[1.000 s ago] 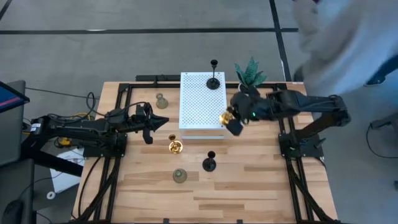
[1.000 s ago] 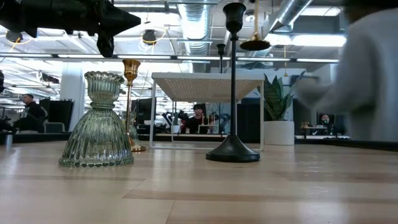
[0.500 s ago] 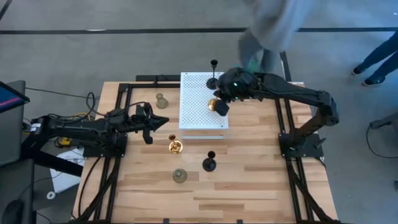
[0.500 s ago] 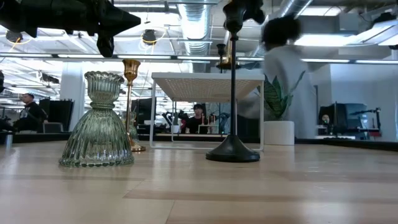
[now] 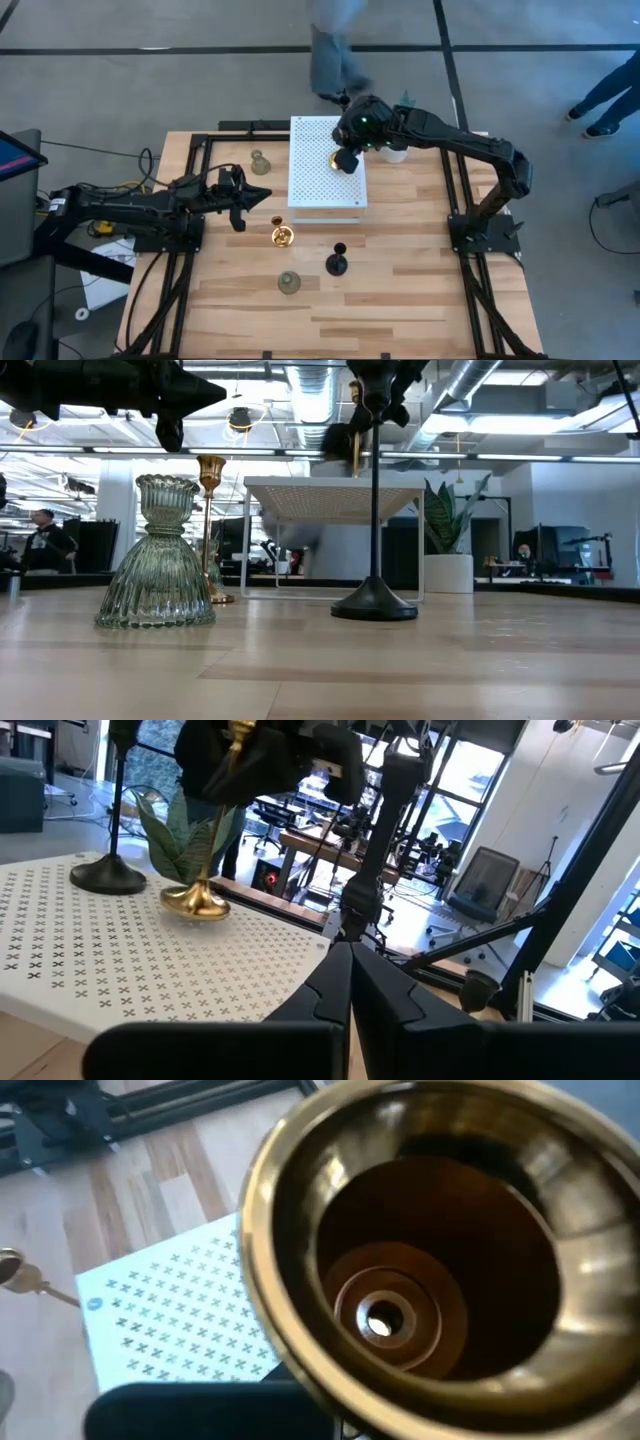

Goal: Pick & Place candle stick holders
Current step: Put the right gold candle holder on the shelf

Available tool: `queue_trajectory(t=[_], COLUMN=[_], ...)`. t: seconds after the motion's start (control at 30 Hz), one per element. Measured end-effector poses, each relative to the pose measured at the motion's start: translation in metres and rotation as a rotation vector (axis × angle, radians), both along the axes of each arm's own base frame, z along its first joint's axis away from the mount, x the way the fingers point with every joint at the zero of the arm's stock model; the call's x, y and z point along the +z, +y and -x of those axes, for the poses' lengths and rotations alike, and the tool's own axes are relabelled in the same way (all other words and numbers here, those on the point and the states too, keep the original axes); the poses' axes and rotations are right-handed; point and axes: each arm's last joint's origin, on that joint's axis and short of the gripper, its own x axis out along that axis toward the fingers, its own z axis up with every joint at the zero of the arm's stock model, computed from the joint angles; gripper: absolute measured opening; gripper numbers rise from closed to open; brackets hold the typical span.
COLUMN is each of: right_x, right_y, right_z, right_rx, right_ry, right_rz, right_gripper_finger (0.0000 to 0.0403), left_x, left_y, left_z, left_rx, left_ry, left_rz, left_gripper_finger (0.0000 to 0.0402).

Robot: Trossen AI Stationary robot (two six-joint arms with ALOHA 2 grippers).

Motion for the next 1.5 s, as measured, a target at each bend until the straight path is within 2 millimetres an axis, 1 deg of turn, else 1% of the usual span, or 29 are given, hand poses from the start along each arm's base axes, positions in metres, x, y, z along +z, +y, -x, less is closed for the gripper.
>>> queue_trajectory(t=[0.37,0.83,1.1,1.33,1.5], right_x=[-0.001,-0.001,-0.005,-0.003,-0.011], right_y=[-0.014,-0.016,-0.014,-0.015,-0.017], right_z=[0.007,0.008,0.012,0.009,0.003], right_rx=[-0.019,-0.014,-0.015,-0.015,-0.016], right_ry=[0.004,0.006,0.053,0.020,0.046], right_rz=[-0.029,-0.043,-0.066,-0.050,-0.064], right_gripper_finger=[0.0001,0.0001,0.0001,0.0001,0.0001], left_x=[0.000,0.000,0.000,0.000,0.000], left_y=[0.000,0.000,0.000,0.000,0.000], left_z=[0.000,0.000,0.000,0.000,0.000], left_rx=[0.000,0.000,0.000,0.000,0.000], left_ry=[0.000,0.000,0.000,0.000,0.000], left_rz=[0.000,0.000,0.000,0.000,0.000], left_gripper_finger=[0.0010,0.0010,0.0010,0.0010,0.0010])
